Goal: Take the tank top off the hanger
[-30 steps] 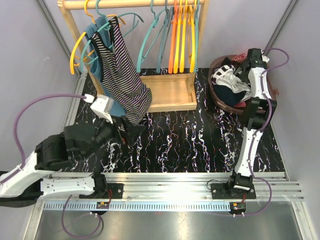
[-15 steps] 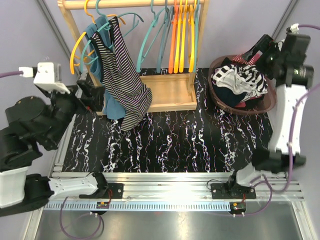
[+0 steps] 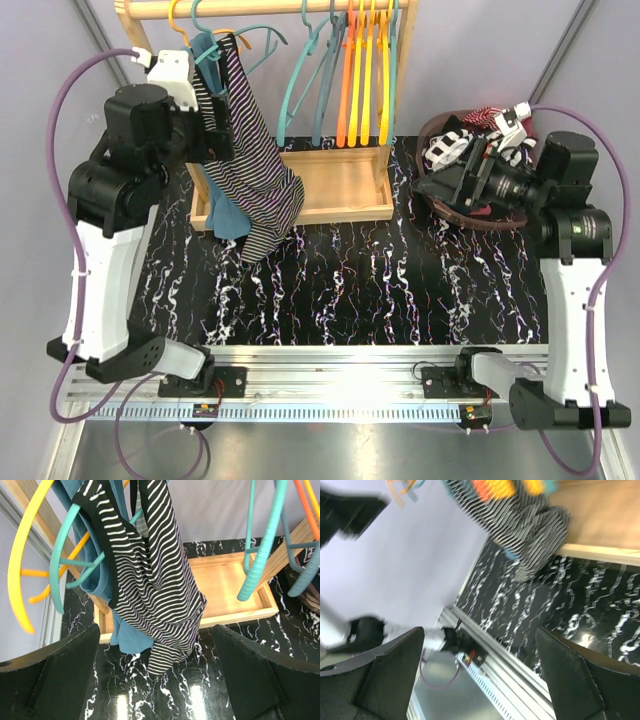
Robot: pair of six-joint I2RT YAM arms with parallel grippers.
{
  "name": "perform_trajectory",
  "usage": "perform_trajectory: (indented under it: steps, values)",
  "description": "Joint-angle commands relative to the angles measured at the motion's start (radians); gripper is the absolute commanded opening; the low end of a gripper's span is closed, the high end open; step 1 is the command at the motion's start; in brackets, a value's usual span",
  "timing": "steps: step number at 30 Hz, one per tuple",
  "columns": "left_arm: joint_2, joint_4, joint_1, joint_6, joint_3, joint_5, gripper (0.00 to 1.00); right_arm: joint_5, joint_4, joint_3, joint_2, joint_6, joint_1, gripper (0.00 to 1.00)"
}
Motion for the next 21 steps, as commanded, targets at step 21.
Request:
perform_trajectory:
  steps: [21]
  values:
    - [0.101, 0.129, 0.283, 0.159, 0.005, 0.185, 0.99, -0.144, -0.053, -0.086, -0.084, -0.039, 0.137, 1.0]
